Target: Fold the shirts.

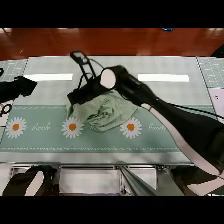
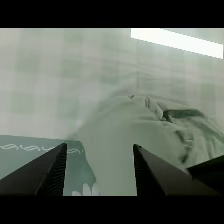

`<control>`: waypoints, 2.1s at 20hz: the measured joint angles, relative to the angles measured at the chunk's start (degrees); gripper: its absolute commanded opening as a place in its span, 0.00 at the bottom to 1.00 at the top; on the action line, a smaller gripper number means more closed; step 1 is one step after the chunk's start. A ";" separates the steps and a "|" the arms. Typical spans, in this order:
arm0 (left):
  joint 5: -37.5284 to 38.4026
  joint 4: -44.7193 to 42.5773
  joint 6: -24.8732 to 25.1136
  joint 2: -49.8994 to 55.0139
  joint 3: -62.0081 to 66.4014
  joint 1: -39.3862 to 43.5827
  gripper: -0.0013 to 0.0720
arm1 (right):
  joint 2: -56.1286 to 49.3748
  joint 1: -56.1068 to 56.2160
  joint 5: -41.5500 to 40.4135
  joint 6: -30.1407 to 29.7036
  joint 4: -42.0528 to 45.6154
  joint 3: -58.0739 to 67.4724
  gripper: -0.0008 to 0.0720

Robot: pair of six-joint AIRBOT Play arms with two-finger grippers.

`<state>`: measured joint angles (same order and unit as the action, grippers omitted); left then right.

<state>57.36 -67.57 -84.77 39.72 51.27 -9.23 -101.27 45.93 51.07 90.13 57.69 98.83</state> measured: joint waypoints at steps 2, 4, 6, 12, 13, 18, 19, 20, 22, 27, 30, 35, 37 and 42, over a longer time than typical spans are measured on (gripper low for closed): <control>0.76 0.24 0.11 0.70 -0.85 0.26 0.71 | -1.88 -1.38 -0.55 -0.11 -3.15 0.37 0.58; 1.55 0.09 0.13 1.70 -1.40 -0.13 0.71 | -1.25 -6.03 1.55 -0.04 -5.07 1.31 0.58; 3.76 -0.17 0.13 3.26 -1.66 -2.08 0.71 | 1.81 -13.38 5.64 0.66 -4.81 1.68 0.58; 14.25 9.92 5.44 12.31 -8.63 -10.49 0.71 | 19.17 -36.81 15.26 3.61 5.53 -15.08 0.57; 14.82 12.41 6.75 13.70 -10.93 -11.19 0.71 | 22.80 -40.11 15.34 3.56 6.29 -20.81 0.57; 12.17 18.29 11.82 20.22 -17.73 -13.09 0.71 | 38.32 -50.60 12.55 0.48 5.05 -46.69 0.57; 11.23 19.78 12.85 21.73 -18.21 -13.18 0.71 | 40.37 -51.43 11.85 -0.26 4.04 -50.86 0.57; 10.23 21.55 14.03 23.19 -18.51 -13.20 0.71 | 41.88 -51.78 11.21 -0.76 3.13 -54.51 0.57; 7.26 25.22 16.48 26.08 -18.95 -12.96 0.71 | 43.67 -51.10 9.51 -1.57 0.59 -60.15 0.57; -2.97 30.71 20.11 29.55 -19.32 -10.36 0.04 | 44.26 -42.47 2.05 -1.29 -6.05 -66.51 0.57; -6.97 31.76 22.08 30.10 -18.99 -7.98 0.04 | 40.74 -36.41 -1.99 -0.98 -11.45 -67.47 0.57; -9.22 32.50 24.44 30.34 -17.35 -6.54 0.04 | 31.63 -30.58 -6.29 -4.57 -21.51 -65.81 0.57; -9.16 32.57 24.68 30.34 -16.87 -6.40 0.04 | 28.85 -29.79 -7.82 -5.35 -24.02 -64.15 0.57; -9.11 32.68 25.03 30.34 -16.37 -6.23 0.04 | 22.99 -29.11 -8.15 -6.16 -26.32 -59.43 0.57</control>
<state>48.25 -34.89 -59.75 70.06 34.89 -15.46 -78.28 16.82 42.92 83.96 31.38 39.40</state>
